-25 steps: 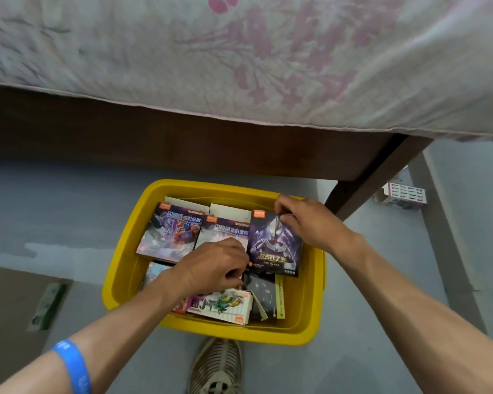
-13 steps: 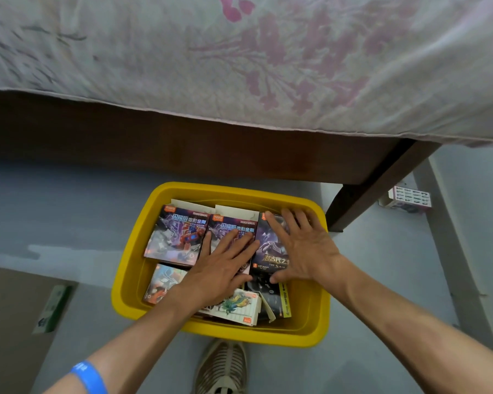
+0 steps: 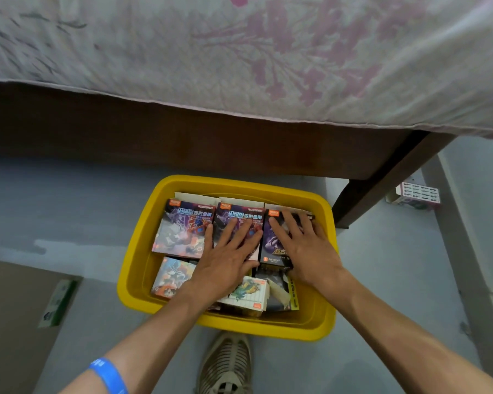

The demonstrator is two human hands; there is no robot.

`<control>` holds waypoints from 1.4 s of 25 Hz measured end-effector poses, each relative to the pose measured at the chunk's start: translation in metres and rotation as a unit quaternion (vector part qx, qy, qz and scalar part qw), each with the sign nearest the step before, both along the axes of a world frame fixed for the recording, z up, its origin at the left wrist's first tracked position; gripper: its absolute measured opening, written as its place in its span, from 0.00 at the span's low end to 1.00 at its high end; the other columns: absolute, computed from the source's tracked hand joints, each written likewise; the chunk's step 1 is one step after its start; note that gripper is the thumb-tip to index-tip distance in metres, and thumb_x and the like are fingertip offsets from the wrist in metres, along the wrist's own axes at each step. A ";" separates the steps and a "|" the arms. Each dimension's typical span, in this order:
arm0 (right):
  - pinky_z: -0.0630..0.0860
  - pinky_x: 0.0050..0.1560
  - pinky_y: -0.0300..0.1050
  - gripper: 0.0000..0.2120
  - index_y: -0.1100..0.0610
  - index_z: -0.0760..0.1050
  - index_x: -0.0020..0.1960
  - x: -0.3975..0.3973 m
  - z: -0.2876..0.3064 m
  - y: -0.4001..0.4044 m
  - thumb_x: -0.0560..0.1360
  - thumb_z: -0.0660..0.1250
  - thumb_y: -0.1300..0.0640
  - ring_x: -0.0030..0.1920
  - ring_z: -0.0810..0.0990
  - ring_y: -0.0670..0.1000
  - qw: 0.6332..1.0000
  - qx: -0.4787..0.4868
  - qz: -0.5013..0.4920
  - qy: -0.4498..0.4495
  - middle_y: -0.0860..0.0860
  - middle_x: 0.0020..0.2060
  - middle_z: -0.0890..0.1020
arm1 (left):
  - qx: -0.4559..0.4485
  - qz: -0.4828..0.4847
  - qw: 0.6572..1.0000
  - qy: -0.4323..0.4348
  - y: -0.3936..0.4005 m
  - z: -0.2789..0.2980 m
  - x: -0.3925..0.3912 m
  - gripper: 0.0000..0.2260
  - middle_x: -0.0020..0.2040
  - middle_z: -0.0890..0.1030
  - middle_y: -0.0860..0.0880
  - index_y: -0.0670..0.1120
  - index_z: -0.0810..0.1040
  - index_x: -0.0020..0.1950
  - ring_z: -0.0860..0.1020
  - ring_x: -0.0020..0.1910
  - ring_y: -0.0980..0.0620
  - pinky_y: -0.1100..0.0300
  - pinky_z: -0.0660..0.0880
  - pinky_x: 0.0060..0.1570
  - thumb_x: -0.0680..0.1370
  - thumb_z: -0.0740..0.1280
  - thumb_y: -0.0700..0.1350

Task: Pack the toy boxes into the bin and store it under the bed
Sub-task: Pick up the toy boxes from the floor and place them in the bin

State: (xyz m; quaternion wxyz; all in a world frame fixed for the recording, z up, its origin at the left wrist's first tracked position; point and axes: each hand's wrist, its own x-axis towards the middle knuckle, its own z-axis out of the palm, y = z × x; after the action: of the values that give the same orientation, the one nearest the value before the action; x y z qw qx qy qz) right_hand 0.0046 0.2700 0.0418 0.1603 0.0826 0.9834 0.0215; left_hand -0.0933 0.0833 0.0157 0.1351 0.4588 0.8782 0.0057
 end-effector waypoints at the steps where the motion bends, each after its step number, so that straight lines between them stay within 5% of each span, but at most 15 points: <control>1: 0.53 0.75 0.63 0.54 0.50 0.37 0.80 0.004 -0.001 -0.003 0.71 0.74 0.45 0.77 0.51 0.65 1.000 0.013 -0.001 0.017 0.55 0.80 0.46 | 0.004 0.004 1.000 -0.001 0.003 0.003 -0.002 0.28 0.81 0.41 0.55 0.60 0.43 0.80 0.38 0.80 0.48 0.38 0.32 0.72 0.82 0.47 0.63; 3: 0.58 0.73 0.63 0.50 0.51 0.42 0.80 0.008 0.003 -0.004 0.72 0.73 0.47 0.75 0.56 0.66 0.999 0.031 -0.021 0.030 0.56 0.79 0.52 | 0.054 -0.005 0.998 0.016 0.006 0.014 -0.006 0.27 0.81 0.55 0.52 0.56 0.59 0.79 0.53 0.79 0.44 0.39 0.46 0.75 0.81 0.51 0.63; 5: 0.60 0.73 0.62 0.48 0.52 0.44 0.80 0.009 0.009 -0.005 0.72 0.72 0.47 0.74 0.57 0.66 0.998 0.036 -0.034 0.034 0.57 0.79 0.54 | 0.135 -0.044 0.990 0.011 -0.005 0.023 -0.005 0.27 0.69 0.72 0.50 0.51 0.73 0.70 0.69 0.68 0.46 0.46 0.64 0.67 0.79 0.54 0.65; 9: 0.55 0.76 0.60 0.43 0.51 0.51 0.80 0.024 0.025 -0.004 0.73 0.70 0.41 0.77 0.55 0.62 0.998 -0.027 -0.030 0.048 0.56 0.79 0.56 | 0.005 -0.093 0.987 -0.133 -0.041 0.034 -0.014 0.30 0.63 0.77 0.55 0.56 0.73 0.69 0.72 0.60 0.53 0.55 0.70 0.56 0.72 0.64 0.70; 12: 0.73 0.63 0.58 0.22 0.54 0.73 0.66 0.045 0.039 -0.021 0.74 0.69 0.48 0.64 0.73 0.61 0.974 -0.087 -0.012 0.210 0.56 0.65 0.75 | -0.065 -0.059 0.979 -0.182 -0.040 0.048 -0.024 0.31 0.64 0.78 0.54 0.57 0.72 0.71 0.75 0.60 0.52 0.54 0.75 0.56 0.70 0.73 0.64; 15: 0.76 0.47 0.50 0.12 0.50 0.75 0.56 0.048 0.044 -0.053 0.76 0.62 0.47 0.50 0.78 0.53 0.961 -0.208 -0.006 0.182 0.49 0.50 0.80 | -0.027 -0.052 0.975 -0.216 -0.036 0.059 -0.021 0.22 0.59 0.81 0.55 0.55 0.77 0.65 0.78 0.55 0.53 0.53 0.77 0.52 0.73 0.72 0.58; 18: 0.76 0.49 0.49 0.14 0.48 0.76 0.55 0.031 0.037 -0.071 0.76 0.62 0.41 0.52 0.79 0.51 0.938 -0.332 -0.089 0.057 0.47 0.50 0.81 | -0.019 0.021 0.997 -0.067 -0.069 0.068 -0.032 0.11 0.51 0.83 0.52 0.52 0.81 0.53 0.80 0.50 0.49 0.53 0.76 0.49 0.78 0.63 0.55; 20: 0.74 0.54 0.48 0.16 0.50 0.76 0.57 0.021 0.030 -0.071 0.75 0.65 0.42 0.56 0.75 0.53 0.945 -0.304 -0.109 0.043 0.49 0.54 0.78 | -0.101 0.061 0.993 -0.001 -0.093 0.071 -0.040 0.16 0.54 0.81 0.50 0.52 0.80 0.55 0.79 0.54 0.47 0.54 0.72 0.54 0.77 0.62 0.60; 24: 0.72 0.54 0.49 0.22 0.49 0.72 0.61 0.016 0.026 -0.076 0.72 0.68 0.39 0.59 0.72 0.54 0.964 -0.250 -0.092 0.029 0.49 0.57 0.77 | -0.201 0.180 0.962 -0.032 -0.076 0.066 -0.033 0.40 0.53 0.80 0.49 0.49 0.66 0.66 0.78 0.56 0.46 0.49 0.65 0.61 0.65 0.63 0.76; 28: 0.71 0.59 0.53 0.29 0.48 0.67 0.68 0.022 0.022 -0.079 0.70 0.68 0.41 0.62 0.69 0.55 0.982 -0.177 -0.056 0.021 0.49 0.62 0.78 | -0.167 0.267 0.947 -0.068 -0.060 0.058 -0.020 0.41 0.50 0.77 0.48 0.49 0.59 0.67 0.78 0.52 0.45 0.48 0.70 0.54 0.64 0.70 0.69; 32: 0.71 0.60 0.54 0.27 0.48 0.67 0.68 0.026 0.025 -0.074 0.71 0.69 0.45 0.62 0.69 0.55 0.983 -0.169 -0.061 0.041 0.49 0.61 0.80 | -0.018 0.317 0.932 -0.172 -0.078 0.065 -0.024 0.30 0.52 0.79 0.50 0.52 0.68 0.65 0.78 0.46 0.49 0.59 0.71 0.36 0.67 0.71 0.61; 35: 0.72 0.54 0.51 0.26 0.49 0.67 0.64 0.027 0.029 -0.066 0.70 0.71 0.48 0.59 0.71 0.55 0.979 -0.187 -0.067 0.040 0.50 0.53 0.82 | 0.038 0.277 0.956 -0.084 -0.082 0.074 -0.021 0.11 0.44 0.83 0.49 0.52 0.77 0.50 0.75 0.38 0.49 0.59 0.67 0.33 0.73 0.66 0.57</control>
State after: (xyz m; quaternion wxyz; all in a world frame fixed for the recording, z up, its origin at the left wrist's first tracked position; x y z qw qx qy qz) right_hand 0.0314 0.2037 0.0704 0.1348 0.1180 0.9678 -0.1768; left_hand -0.1144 0.0013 0.0901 0.1839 0.2003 0.9554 0.1153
